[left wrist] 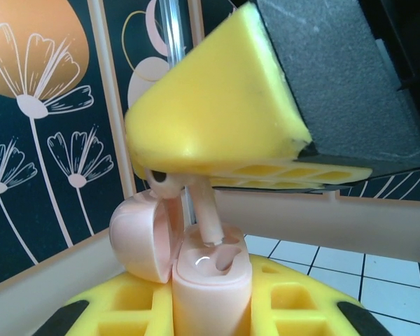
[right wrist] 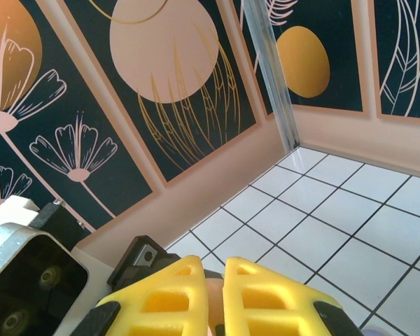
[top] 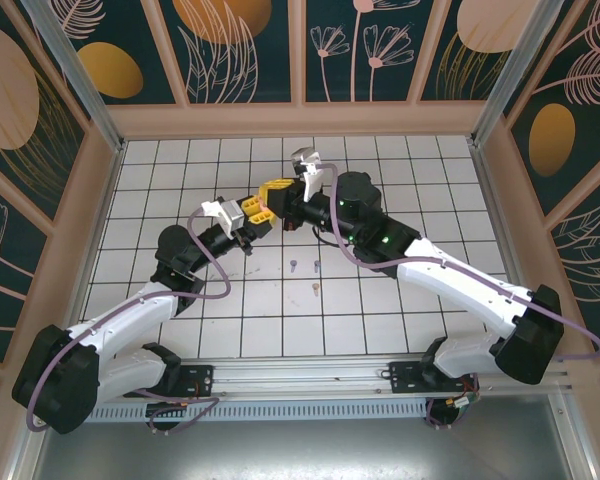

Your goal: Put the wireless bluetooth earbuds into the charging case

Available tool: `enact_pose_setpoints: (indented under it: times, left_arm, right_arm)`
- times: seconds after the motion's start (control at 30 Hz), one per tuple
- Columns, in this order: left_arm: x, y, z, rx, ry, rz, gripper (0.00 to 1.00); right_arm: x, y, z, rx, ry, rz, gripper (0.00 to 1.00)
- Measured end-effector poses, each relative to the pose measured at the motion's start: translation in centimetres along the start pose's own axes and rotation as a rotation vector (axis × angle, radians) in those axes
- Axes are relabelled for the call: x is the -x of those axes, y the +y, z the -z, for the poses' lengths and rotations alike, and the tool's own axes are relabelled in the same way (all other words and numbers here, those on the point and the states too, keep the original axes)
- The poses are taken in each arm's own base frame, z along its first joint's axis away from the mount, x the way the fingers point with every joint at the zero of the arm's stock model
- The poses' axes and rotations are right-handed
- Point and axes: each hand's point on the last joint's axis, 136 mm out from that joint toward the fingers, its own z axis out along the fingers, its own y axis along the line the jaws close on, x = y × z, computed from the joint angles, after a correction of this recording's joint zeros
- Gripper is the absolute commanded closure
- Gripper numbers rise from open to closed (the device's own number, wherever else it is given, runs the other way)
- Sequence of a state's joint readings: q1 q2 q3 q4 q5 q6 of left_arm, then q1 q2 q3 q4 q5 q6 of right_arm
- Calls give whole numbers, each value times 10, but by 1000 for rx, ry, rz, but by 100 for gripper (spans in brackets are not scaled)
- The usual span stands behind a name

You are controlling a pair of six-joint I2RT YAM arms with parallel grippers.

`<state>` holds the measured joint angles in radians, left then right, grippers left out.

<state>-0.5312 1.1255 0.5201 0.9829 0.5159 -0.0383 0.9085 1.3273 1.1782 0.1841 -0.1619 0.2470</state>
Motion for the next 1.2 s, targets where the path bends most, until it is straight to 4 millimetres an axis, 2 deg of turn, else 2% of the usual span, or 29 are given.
enact_pose_setpoints:
  times: [0.33, 0.47, 0.8, 1.2]
  left_arm:
    - [-4, 0, 0, 1, 15, 9, 100]
    - [-10, 0, 0, -1, 38, 26, 100]
    - [-10, -4, 0, -15, 39, 32, 100]
    - [-17, 2, 1, 13, 65, 58, 100]
  right_arm:
    - [-7, -2, -1, 3, 4, -3, 91]
    - [-14, -5, 4, -7, 12, -5, 91]
    - [-15, -8, 11, -21, 7, -4, 91]
    - [-23, -11, -2, -40, 27, 17, 93]
